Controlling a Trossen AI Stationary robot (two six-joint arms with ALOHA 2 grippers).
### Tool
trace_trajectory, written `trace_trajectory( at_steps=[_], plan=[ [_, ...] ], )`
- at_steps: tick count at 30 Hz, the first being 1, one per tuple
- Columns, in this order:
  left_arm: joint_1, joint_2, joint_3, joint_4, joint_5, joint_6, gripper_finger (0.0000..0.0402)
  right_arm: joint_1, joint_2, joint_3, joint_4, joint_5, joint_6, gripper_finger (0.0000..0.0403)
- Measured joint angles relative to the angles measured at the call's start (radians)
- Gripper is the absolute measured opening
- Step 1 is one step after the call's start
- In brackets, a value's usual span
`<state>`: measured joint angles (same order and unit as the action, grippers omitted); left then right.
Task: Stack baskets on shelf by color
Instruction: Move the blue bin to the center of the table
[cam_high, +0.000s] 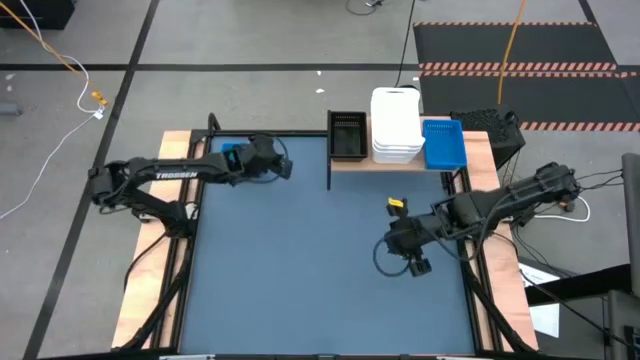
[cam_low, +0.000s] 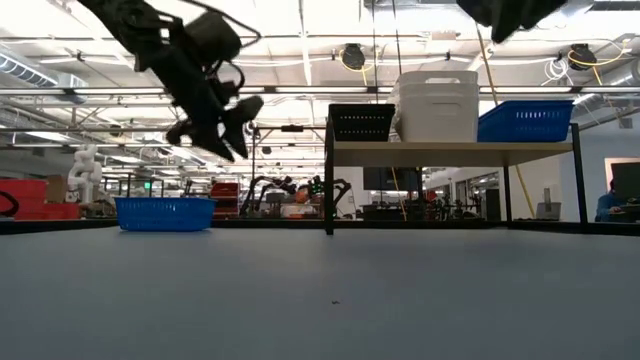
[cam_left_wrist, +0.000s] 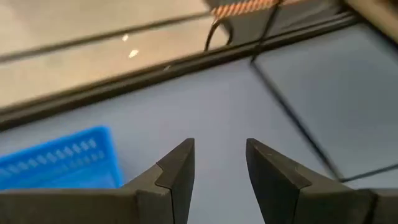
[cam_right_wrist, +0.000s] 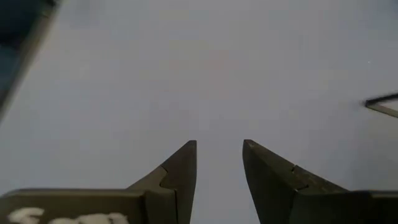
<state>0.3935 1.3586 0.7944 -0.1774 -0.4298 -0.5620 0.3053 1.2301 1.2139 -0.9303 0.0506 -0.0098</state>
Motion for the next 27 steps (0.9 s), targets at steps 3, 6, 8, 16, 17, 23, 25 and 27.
trace_trajectory(
  at_steps=[3,6,8,16,17,23,25,27],
  plan=[
    [0.038,0.035,0.0,-0.087,0.011,-0.038,0.0145,0.026,-0.052,-0.081,0.008,0.102,0.019,0.0123],
    [0.065,0.075,0.0,-0.174,0.011,-0.076,0.0145,0.03,-0.12,-0.174,0.062,0.139,0.029,0.0123],
    [0.082,0.095,0.0,-0.222,0.011,-0.089,0.0145,0.03,-0.171,-0.237,0.104,0.135,0.033,0.0123],
    [0.128,0.133,0.0,-0.257,0.01,-0.071,0.0145,0.031,-0.34,-0.383,0.201,0.132,0.063,0.0123],
    [0.134,0.138,0.0,-0.26,0.011,-0.059,0.0145,0.031,-0.356,-0.39,0.201,0.132,0.072,0.0123],
    [0.145,0.169,0.0,-0.26,0.088,-0.011,0.01,0.031,-0.426,-0.409,0.202,0.132,0.085,0.0123],
    [0.138,0.173,0.0,-0.264,0.112,0.007,0.0067,0.031,-0.436,-0.41,0.201,0.132,0.085,0.0123],
    [0.123,0.168,0.0,-0.278,0.121,0.023,0.0029,0.031,-0.438,-0.41,0.202,0.132,0.086,0.0123]
  ],
)
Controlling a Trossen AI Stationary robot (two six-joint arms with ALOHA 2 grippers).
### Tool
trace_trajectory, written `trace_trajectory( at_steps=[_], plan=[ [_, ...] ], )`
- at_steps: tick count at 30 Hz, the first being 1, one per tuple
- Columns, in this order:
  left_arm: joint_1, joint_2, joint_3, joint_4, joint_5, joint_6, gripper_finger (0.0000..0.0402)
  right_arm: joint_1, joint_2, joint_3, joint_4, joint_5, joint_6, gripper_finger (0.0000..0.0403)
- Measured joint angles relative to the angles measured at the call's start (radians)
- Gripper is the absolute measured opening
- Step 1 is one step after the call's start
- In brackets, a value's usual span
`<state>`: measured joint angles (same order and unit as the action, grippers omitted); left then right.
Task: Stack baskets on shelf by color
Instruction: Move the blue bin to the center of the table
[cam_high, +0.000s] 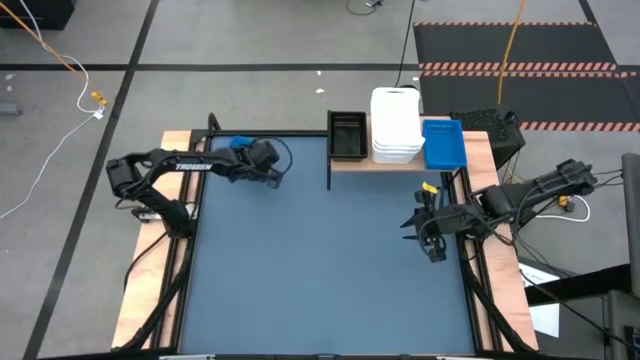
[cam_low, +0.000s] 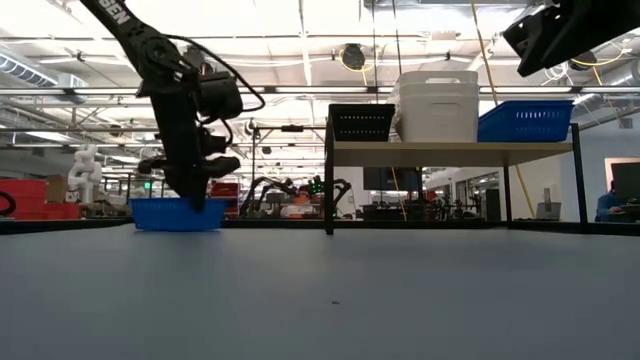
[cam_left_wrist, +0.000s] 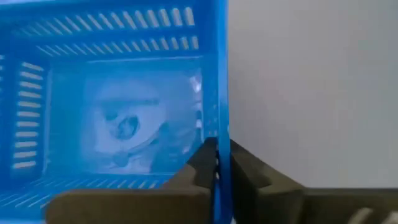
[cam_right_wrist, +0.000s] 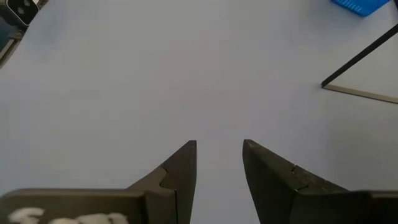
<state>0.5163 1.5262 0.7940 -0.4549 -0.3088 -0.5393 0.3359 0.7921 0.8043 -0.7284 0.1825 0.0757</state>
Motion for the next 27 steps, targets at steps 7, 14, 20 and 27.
trace_trajectory(
  at_steps=[7,14,20,27],
  plan=[
    [-0.213,-0.122,0.0,-0.175,0.022,-0.071,0.0014,0.0,0.004,-0.103,0.161,-0.005,-0.04,0.0123],
    [-0.622,-0.183,0.02,-0.089,0.002,-0.162,0.0009,0.0,0.005,-0.312,0.54,-0.082,-0.149,0.0123],
    [-0.882,-0.104,0.112,0.064,-0.084,-0.177,0.0007,0.0,0.013,-0.469,0.947,-0.119,-0.177,0.0123],
    [-0.96,0.134,0.342,0.11,-0.137,-0.128,0.0006,-0.003,0.064,-0.483,1.081,-0.161,-0.175,0.0127]
  ],
)
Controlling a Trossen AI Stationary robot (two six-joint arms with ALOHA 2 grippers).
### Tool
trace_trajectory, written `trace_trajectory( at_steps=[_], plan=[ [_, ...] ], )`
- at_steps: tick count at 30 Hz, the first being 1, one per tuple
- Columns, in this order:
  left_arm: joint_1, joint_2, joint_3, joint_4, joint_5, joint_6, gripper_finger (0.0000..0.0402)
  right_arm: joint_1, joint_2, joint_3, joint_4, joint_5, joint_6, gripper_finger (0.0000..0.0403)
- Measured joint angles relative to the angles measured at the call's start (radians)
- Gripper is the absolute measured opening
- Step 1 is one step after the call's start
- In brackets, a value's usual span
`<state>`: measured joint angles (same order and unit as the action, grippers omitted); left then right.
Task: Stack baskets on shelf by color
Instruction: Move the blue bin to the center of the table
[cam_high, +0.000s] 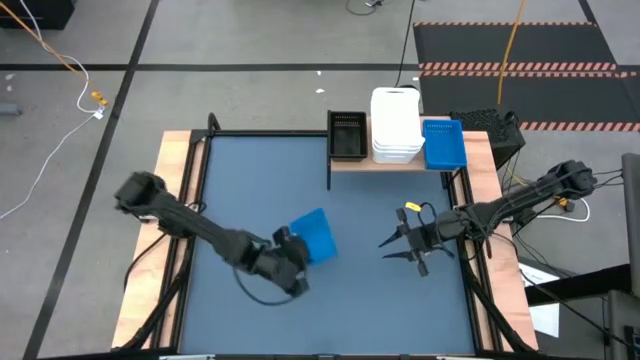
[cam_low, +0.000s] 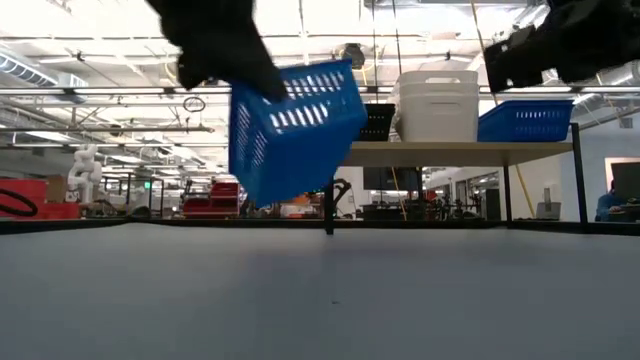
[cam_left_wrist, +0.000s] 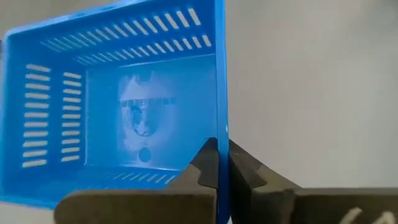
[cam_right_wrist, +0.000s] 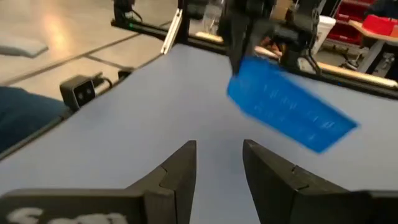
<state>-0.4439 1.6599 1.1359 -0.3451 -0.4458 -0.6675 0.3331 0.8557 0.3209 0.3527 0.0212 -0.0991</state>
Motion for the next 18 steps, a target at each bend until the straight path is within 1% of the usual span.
trace_trajectory(
  at_steps=[1,3,6,8,11,16,18],
  plan=[
    [0.005,0.039,0.038,-0.014,-0.001,0.008,0.0006,-0.002,0.01,0.012,0.007,0.003,-0.006,0.0129],
    [0.022,0.121,0.125,0.008,-0.002,0.038,0.0006,-0.005,0.027,0.022,0.012,0.005,-0.017,0.0132],
    [0.052,0.22,0.222,-0.011,0.016,0.098,0.0004,-0.017,0.084,0.043,0.074,0.026,-0.035,0.0136],
    [0.073,0.277,0.279,0.002,0.054,0.109,0.0004,-0.018,0.121,0.048,0.081,0.03,-0.041,0.0137],
    [0.1,0.328,0.345,-0.002,0.11,0.108,0.0011,-0.017,0.189,0.064,0.09,0.03,-0.045,0.0137],
    [0.134,0.381,0.374,-0.003,0.188,0.099,0.0009,-0.017,0.3,0.091,0.053,0.03,-0.048,0.0137],
    [0.149,0.387,0.373,-0.032,0.212,0.083,0.0007,-0.016,0.331,0.116,0.046,0.026,-0.054,0.0137]
  ],
)
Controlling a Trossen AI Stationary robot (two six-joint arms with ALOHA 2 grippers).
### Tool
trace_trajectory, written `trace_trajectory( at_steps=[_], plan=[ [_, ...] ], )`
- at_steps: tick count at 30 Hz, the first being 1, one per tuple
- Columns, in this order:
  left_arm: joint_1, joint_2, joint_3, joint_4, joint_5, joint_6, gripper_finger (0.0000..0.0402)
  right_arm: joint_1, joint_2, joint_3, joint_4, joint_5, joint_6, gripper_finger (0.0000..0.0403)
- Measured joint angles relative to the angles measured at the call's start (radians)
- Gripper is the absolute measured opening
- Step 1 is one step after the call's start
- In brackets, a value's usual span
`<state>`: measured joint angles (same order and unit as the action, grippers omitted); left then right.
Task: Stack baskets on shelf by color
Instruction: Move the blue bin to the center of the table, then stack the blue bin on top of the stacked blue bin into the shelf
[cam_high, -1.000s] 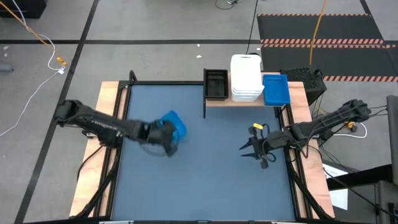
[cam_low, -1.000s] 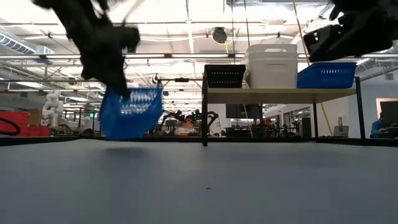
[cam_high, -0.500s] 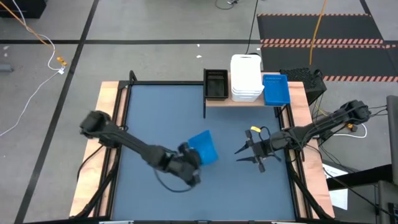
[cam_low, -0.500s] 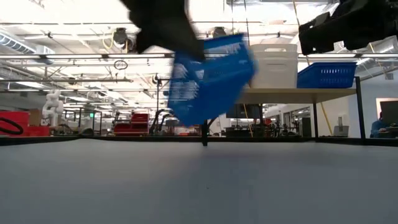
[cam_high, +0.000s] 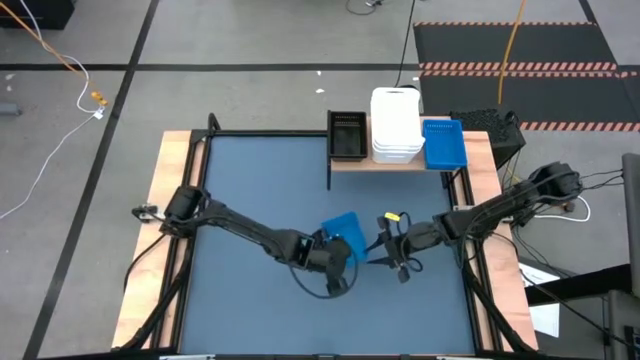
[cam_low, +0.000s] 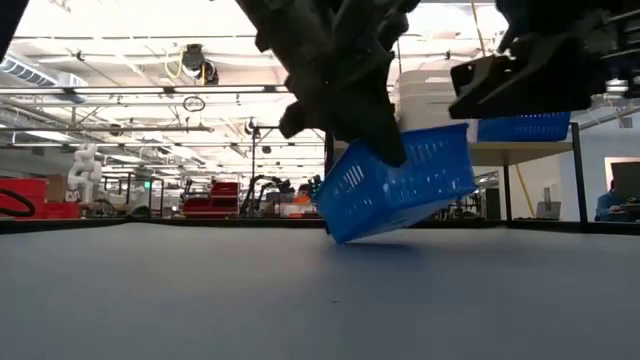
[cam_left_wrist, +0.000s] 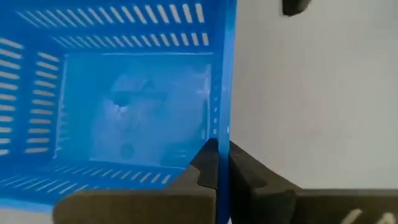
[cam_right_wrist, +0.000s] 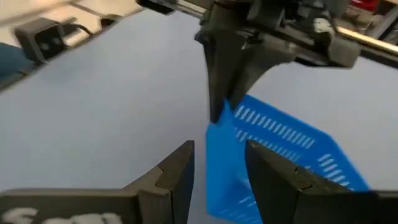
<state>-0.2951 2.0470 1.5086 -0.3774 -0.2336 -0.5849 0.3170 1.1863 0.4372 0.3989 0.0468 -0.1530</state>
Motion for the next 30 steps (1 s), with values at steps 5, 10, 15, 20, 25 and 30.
trace_trajectory(
  at_steps=[5,10,15,20,25,30],
  plan=[
    [0.029,0.022,-0.001,-0.024,0.056,-0.027,0.0036,-0.001,0.003,0.058,-0.103,0.009,-0.019,0.0137],
    [0.032,0.029,0.0,0.002,0.061,-0.026,0.0093,-0.001,-0.001,0.101,-0.175,0.008,-0.018,0.0137],
    [0.032,0.028,0.0,0.034,0.06,-0.012,0.014,-0.008,0.054,0.111,-0.172,0.005,-0.019,0.0137],
    [0.032,0.01,0.013,-0.031,0.059,0.006,0.0157,-0.03,0.135,0.11,-0.123,0.005,0.015,0.0137],
    [0.03,-0.109,0.022,-0.194,-0.068,-0.001,0.0146,-0.039,0.224,0.123,-0.018,-0.016,0.043,0.0137],
    [0.023,-0.273,0.023,-0.262,-0.328,0.03,0.0126,-0.042,0.333,0.207,-0.067,-0.023,0.039,0.0137]
  ],
)
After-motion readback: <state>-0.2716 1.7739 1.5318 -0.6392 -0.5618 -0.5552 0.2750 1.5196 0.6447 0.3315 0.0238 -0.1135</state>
